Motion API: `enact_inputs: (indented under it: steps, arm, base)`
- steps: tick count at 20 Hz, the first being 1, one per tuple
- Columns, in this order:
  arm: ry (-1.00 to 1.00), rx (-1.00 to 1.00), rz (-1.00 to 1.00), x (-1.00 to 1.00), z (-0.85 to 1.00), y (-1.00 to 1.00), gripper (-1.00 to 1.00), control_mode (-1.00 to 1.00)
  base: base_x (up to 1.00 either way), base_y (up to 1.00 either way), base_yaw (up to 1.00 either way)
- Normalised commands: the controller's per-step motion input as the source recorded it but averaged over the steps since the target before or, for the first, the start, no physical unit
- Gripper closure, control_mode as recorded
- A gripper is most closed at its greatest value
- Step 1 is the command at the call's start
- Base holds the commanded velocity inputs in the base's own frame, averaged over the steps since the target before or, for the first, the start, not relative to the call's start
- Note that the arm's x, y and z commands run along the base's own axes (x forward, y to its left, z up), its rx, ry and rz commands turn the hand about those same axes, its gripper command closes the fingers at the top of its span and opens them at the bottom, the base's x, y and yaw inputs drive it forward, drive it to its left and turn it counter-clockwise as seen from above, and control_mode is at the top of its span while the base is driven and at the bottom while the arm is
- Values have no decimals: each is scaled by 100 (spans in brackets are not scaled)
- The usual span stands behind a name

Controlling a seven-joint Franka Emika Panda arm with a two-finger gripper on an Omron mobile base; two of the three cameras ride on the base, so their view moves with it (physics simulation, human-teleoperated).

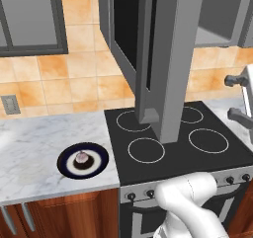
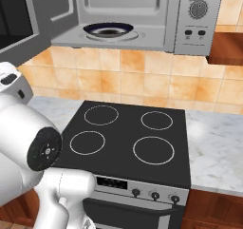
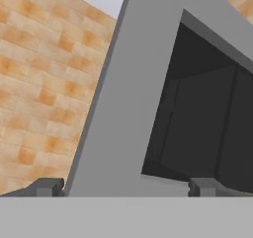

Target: Pick the garlic from the counter and place it in the microwave. Then turn on the microwave.

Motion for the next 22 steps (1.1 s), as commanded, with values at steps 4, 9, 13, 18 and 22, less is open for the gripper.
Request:
enact_inputs:
  steps: [4, 9, 13, 18, 22]
  arm:
    - [19, 0, -18, 41, 0, -24, -100, -100]
    - [18, 0, -22, 35, 0, -28, -100, -100]
    - [21, -1, -21, 36, 0, -24, -100, -100]
    - [25, -4, -22, 34, 0, -14, -100, -100]
    - [24, -7, -23, 35, -3, -11, -100, -100]
  base:
    - [0, 0, 0]
    - [0, 0, 0]
    - [0, 0, 0]
    - [0, 0, 0]
    - [0, 0, 0]
